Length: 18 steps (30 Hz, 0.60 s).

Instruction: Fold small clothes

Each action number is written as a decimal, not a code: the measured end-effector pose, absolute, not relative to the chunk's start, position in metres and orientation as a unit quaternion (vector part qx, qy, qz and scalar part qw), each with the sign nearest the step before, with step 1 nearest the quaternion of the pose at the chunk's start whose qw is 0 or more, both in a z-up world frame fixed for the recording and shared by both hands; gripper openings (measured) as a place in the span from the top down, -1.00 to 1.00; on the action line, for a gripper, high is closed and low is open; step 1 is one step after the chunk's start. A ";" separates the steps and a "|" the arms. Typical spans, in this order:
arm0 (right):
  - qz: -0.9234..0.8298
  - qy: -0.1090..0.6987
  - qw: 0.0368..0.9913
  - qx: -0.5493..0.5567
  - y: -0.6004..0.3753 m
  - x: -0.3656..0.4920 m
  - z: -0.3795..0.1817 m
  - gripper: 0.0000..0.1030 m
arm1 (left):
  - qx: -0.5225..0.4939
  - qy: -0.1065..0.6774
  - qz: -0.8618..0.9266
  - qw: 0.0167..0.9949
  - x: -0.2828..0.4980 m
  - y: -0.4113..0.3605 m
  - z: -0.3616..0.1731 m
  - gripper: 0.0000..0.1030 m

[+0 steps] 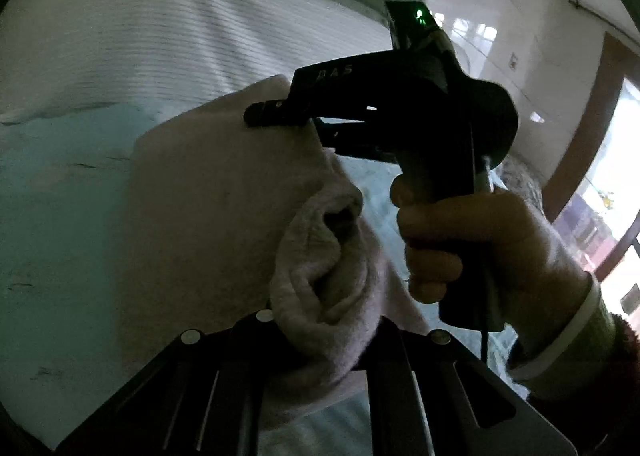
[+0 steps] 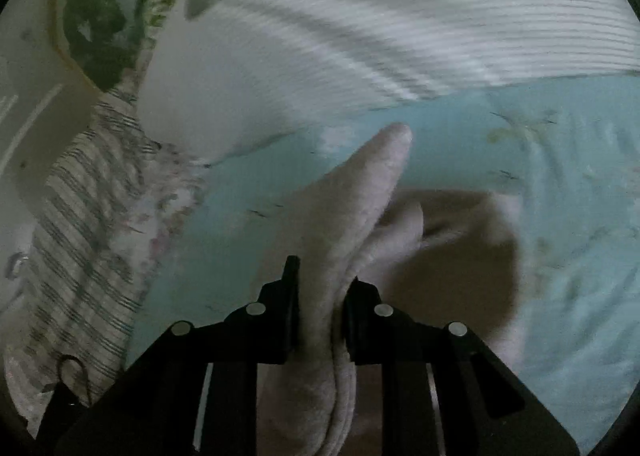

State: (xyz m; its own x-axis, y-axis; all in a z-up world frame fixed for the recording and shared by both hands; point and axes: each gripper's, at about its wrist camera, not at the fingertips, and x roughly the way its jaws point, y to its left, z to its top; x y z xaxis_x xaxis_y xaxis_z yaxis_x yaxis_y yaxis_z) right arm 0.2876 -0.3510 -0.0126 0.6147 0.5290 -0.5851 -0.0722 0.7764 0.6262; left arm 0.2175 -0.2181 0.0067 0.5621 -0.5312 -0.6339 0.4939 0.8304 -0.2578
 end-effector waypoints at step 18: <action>0.081 0.421 0.856 0.290 -0.393 0.249 -0.064 0.20 | 0.006 0.439 -0.320 0.840 0.222 -0.276 -0.049 0.41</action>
State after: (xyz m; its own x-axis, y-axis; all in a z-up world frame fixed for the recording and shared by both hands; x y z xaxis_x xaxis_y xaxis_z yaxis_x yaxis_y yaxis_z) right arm 0.2489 -0.3932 -0.0643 0.6323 0.3821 -0.6739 0.1061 0.8190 0.5639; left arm 0.2223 -0.2765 -0.0493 0.4100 -0.5317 -0.7411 0.5416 0.7957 -0.2712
